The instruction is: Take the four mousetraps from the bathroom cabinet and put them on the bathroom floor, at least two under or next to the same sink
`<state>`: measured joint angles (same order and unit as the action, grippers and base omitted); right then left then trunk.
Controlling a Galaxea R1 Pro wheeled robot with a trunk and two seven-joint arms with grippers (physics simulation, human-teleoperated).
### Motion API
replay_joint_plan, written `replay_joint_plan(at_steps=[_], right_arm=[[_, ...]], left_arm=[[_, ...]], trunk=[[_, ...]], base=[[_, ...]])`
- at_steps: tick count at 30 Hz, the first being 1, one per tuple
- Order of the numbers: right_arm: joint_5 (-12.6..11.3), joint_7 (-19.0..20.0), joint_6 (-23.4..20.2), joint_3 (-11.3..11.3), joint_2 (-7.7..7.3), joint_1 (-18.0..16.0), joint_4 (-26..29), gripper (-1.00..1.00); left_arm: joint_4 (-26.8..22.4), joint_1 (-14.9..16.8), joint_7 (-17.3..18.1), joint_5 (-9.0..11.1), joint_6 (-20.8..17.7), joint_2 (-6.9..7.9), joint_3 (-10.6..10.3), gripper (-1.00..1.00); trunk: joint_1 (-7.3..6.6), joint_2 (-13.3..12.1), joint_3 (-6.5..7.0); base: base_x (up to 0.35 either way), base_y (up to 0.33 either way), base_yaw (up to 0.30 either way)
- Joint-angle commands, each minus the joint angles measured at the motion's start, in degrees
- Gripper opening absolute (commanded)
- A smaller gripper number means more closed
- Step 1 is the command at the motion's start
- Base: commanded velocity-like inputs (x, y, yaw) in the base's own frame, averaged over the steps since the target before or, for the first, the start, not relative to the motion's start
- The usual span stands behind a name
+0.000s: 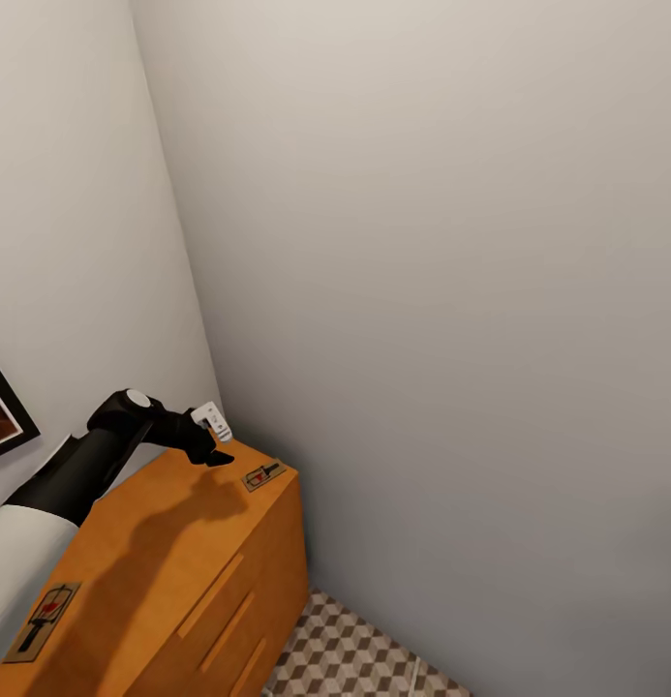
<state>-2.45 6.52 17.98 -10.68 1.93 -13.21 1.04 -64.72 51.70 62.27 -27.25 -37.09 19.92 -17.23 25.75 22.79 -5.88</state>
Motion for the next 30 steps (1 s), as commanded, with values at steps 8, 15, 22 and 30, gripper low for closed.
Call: replay_joint_plan(at_steps=[8, 15, 22, 30], right_arm=[[-0.27, 0.16, 0.22, -0.21, 0.00, -0.06, -0.08, 1.00], [-0.27, 0.16, 0.22, -0.21, 0.00, -0.06, -0.08, 1.00], [-0.27, 0.15, 0.22, -0.21, 0.00, -0.06, -0.08, 1.00], [-0.27, 0.16, 0.21, -0.21, 0.00, -0.06, -0.08, 1.00]], left_arm=[[-1.44, 0.07, 1.29, -0.26, -0.41, 0.03, -0.09, 1.00], [-1.86, 0.07, 2.47, -0.26, -0.36, 0.03, -0.08, 1.00], [-1.97, 0.07, 2.58, -0.26, -0.35, 0.03, -0.08, 1.00], [-2.00, 0.07, 2.59, -0.27, -0.35, 0.03, -0.10, 1.00]], trunk=[[0.03, 0.13, -0.63], [0.03, 0.13, -1.09], [0.03, 0.13, -1.55], [0.03, 0.13, -2.08]], base=[[0.000, 0.000, 0.000], [0.000, 0.000, 0.000], [0.000, 0.000, 0.000], [0.000, 0.000, 0.000]])
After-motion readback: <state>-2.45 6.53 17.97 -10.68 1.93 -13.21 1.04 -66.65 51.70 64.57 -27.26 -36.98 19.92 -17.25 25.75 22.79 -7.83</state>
